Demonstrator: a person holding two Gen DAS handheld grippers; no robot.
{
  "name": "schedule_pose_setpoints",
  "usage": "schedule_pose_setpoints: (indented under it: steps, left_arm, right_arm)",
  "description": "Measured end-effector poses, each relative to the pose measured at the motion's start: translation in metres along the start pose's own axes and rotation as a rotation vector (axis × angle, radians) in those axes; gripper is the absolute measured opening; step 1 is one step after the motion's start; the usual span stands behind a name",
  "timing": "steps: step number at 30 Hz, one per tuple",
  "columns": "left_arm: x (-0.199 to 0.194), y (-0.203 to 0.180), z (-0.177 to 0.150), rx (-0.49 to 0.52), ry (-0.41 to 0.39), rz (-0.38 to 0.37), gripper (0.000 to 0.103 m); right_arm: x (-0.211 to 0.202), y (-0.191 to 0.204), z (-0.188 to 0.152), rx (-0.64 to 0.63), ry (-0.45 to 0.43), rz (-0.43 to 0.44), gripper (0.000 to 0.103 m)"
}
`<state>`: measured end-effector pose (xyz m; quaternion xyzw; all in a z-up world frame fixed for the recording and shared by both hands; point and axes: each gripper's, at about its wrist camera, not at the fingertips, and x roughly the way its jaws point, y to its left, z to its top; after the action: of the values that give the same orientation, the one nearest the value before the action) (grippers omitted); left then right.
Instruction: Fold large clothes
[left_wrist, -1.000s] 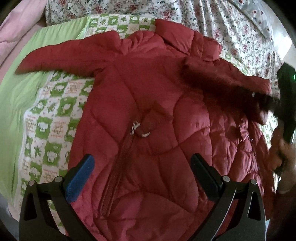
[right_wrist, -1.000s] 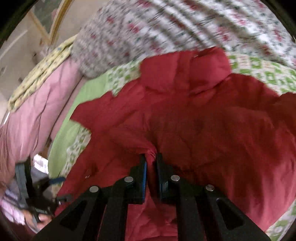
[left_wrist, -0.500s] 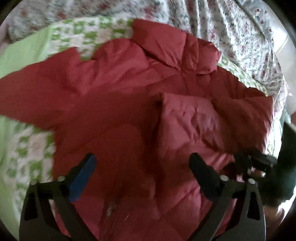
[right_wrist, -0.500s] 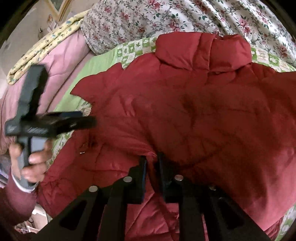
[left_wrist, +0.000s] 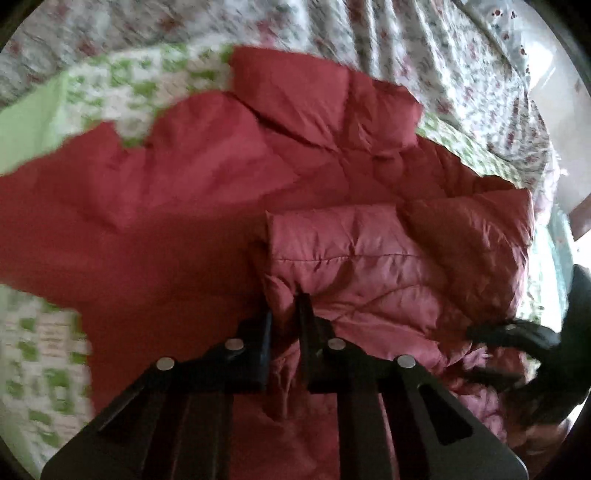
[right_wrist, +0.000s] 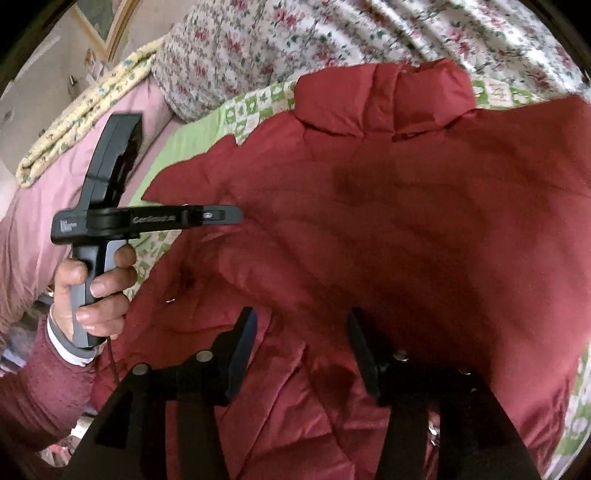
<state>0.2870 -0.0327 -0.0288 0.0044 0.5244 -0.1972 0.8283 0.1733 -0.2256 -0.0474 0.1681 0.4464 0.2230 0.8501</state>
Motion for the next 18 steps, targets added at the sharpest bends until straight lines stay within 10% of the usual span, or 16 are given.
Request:
schedule_pose_setpoints:
  steps: [10, 18]
  left_arm:
    - [-0.004, 0.047, 0.009, -0.018, -0.11, 0.174, 0.01]
    - [0.001, 0.059, 0.005, -0.044, -0.125, 0.218, 0.032]
  right_arm:
    - [-0.041, -0.054, 0.028, 0.169, -0.207, -0.221, 0.055]
    - [-0.005, -0.078, 0.046, 0.176, -0.133, -0.306, 0.054]
